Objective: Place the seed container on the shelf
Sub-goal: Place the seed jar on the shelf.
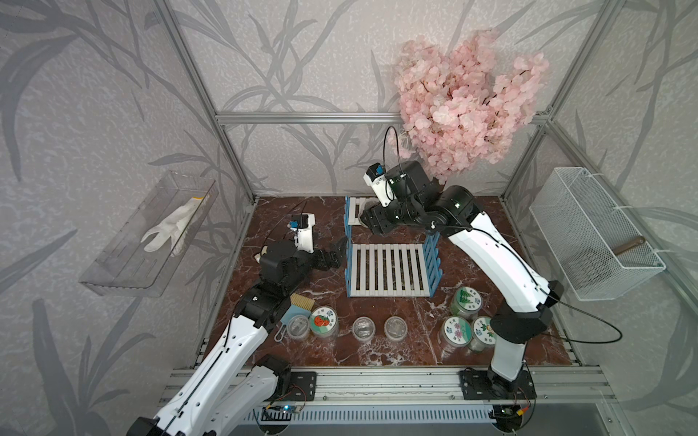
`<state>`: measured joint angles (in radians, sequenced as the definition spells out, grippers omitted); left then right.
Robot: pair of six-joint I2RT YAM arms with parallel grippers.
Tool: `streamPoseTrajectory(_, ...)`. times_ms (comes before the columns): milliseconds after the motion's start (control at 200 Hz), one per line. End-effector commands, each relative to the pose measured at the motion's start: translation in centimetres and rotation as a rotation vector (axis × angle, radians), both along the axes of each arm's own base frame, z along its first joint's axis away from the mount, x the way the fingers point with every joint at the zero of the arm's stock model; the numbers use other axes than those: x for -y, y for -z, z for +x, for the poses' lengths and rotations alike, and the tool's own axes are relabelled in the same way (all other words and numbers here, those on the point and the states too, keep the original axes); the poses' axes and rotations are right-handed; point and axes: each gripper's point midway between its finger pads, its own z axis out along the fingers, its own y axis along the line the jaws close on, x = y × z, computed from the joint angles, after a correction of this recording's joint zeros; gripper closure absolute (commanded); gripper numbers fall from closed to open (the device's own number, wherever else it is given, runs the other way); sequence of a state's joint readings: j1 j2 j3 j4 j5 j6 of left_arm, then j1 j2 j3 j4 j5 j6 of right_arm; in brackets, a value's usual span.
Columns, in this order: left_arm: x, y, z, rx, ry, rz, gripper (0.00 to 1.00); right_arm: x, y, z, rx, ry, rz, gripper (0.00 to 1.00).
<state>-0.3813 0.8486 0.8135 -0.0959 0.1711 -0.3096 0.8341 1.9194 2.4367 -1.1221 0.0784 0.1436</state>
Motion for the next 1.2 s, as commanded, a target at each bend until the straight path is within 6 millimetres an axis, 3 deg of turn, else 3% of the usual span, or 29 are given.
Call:
streamPoseTrajectory(0,-0.3,-1.2,0.1,0.009,-0.006,-0.016,0.0,0.1,-0.1,0.1,-0.012,-0.015,-0.024,0.26)
streamPoseTrajectory(425,-0.2,-1.6,0.5,0.015,-0.006,-0.038,0.0,-0.1,1.6,3.5,-0.03,0.035,-0.038,0.26)
streamPoseTrajectory(1195,0.3,-1.9,0.5,0.039,0.027,-0.047,0.0,-1.3,3.7,6.5,-0.01,0.062,-0.046,0.26)
